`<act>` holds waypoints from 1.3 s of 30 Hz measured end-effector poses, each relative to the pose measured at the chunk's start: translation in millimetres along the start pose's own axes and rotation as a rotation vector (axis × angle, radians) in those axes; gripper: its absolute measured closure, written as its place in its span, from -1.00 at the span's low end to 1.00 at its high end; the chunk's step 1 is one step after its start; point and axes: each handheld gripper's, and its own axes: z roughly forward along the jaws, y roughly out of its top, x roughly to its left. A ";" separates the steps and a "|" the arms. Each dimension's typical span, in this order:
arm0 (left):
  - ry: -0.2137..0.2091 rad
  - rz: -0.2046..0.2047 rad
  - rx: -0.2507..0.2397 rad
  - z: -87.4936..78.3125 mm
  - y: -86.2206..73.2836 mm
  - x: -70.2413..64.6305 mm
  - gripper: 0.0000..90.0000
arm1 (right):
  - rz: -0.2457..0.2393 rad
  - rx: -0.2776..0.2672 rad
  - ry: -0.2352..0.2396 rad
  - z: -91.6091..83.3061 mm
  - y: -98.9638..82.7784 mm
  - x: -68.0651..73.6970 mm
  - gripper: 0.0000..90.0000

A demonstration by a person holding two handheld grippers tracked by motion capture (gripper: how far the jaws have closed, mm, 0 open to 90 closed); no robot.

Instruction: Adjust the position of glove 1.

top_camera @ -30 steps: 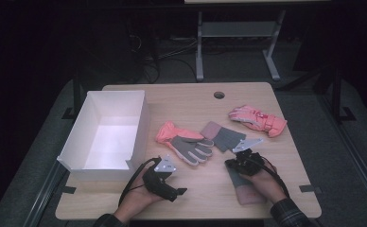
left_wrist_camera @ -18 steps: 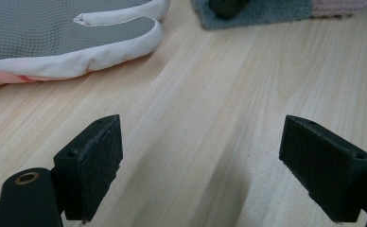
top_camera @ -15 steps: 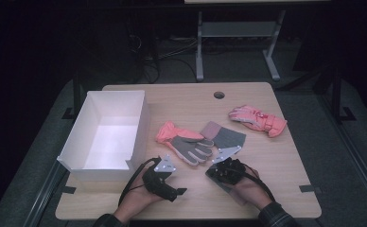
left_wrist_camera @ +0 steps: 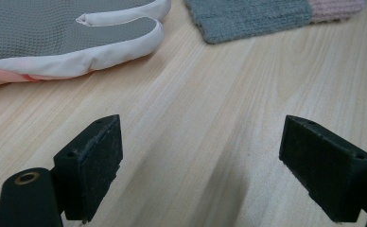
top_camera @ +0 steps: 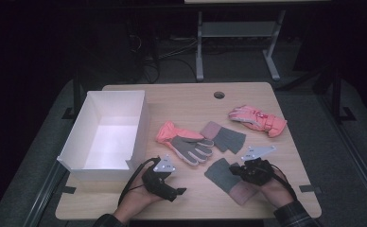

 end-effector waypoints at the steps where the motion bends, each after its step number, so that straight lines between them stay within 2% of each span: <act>1: 0.000 -0.001 0.000 0.0 -0.1 0.1 -0.70 | 0.003 0.005 -0.002 -2.7 -3.1 -0.2 1.00; 4: 0.002 -0.005 -0.002 0.3 -0.2 0.1 -0.70 | 0.004 0.016 0.006 -5.0 -10.8 2.9 1.00; 8: 0.001 -0.002 -0.001 0.1 -0.1 0.0 -0.70 | -0.008 0.046 0.021 0.4 -14.3 6.7 1.00; 9: 0.000 -0.002 0.000 0.0 -0.1 -0.3 -0.70 | -0.028 0.078 0.017 7.3 -14.5 9.4 1.00; 11: -0.001 -0.002 0.000 0.3 -0.2 -0.2 -0.70 | -0.043 0.098 0.016 13.7 -14.9 12.4 1.00; 20: 0.000 -0.004 -0.001 1.1 -0.2 -0.4 -0.70 | -0.061 0.082 0.044 25.9 -6.5 31.3 1.00; 25: 0.000 -0.003 0.002 1.5 -0.1 -0.3 -0.70 | -0.090 0.082 0.069 37.5 3.3 45.4 1.00; 29: -0.001 -0.002 0.004 0.9 -0.3 -0.1 -0.70 | -0.106 0.081 0.077 42.0 7.0 51.4 1.00; 34: 0.004 -0.005 -0.003 1.1 -0.6 0.3 -0.70 | -0.074 0.044 0.062 30.0 9.5 40.2 0.99; 35: 0.006 -0.001 0.000 1.2 -0.4 0.9 -0.70 | -0.051 0.021 0.024 23.3 13.0 27.6 1.00; 39: 0.005 -0.012 -0.006 1.4 -0.7 -0.3 -0.70 | 0.011 -0.007 -0.058 18.1 20.1 -4.5 1.00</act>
